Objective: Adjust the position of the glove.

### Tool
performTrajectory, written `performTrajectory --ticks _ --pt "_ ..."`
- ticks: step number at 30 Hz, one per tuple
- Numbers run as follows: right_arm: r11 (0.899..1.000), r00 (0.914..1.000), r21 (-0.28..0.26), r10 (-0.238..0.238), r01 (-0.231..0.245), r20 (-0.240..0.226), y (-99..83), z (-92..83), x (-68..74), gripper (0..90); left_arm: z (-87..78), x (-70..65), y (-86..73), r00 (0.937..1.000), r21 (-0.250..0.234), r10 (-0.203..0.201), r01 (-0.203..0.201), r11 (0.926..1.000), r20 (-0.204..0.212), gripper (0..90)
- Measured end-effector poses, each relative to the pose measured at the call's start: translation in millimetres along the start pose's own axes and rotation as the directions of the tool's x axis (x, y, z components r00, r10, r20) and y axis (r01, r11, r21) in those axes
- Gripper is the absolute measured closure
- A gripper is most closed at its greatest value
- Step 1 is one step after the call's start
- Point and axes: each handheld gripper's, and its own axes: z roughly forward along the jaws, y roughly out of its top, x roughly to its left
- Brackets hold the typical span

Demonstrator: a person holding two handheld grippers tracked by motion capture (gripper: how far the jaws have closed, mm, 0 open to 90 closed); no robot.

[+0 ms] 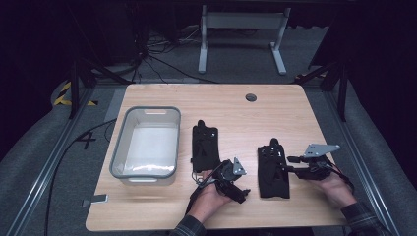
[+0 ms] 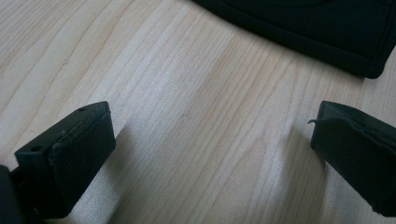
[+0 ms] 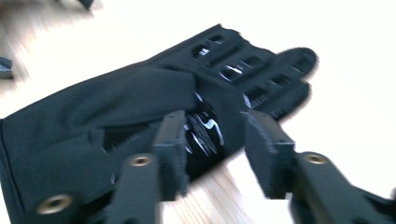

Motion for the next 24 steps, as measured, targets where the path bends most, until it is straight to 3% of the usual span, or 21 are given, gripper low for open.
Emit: performTrajectory --ticks 4,8,12,15,22,24 --pt "0.999 0.9983 -0.013 0.051 -0.05 0.028 -13.5 -8.2 -5.7 40.2 -0.7 -0.3 0.5 1.0 0.003 -0.003 0.003 1.0 -0.003 0.6" --pt "0.997 0.994 -0.023 0.074 -0.072 0.081 -31.7 -15.4 -9.4 23.2 -5.6 0.0 2.3 0.9999 0.01 -0.007 0.007 0.9999 -0.014 13.2" --pt "0.995 0.9888 -0.001 0.1 -0.101 0.111 -45.4 -17.2 -14.0 16.4 -13.3 0.4 4.7 0.9984 0.03 -0.034 0.035 0.9989 -0.046 23.5" --pt "0.994 0.984 -0.003 0.106 -0.106 0.144 -50.9 -18.2 -15.1 15.1 -22.6 2.5 9.3 0.9966 0.003 -0.069 0.069 0.9976 -0.046 36.5" --pt "0.989 0.9798 -0.01 0.151 -0.151 0.132 -54.7 -18.0 -19.5 12.1 -40.1 20.7 22.7 0.9894 -0.01 -0.115 0.114 0.9934 -0.089 79.8" --pt "0.989 0.9808 -0.008 0.147 -0.148 0.128 -54.8 -17.9 -19.6 11.5 -44.2 30.1 26.4 0.9834 -0.012 -0.141 0.141 0.99 -0.114 89.7"
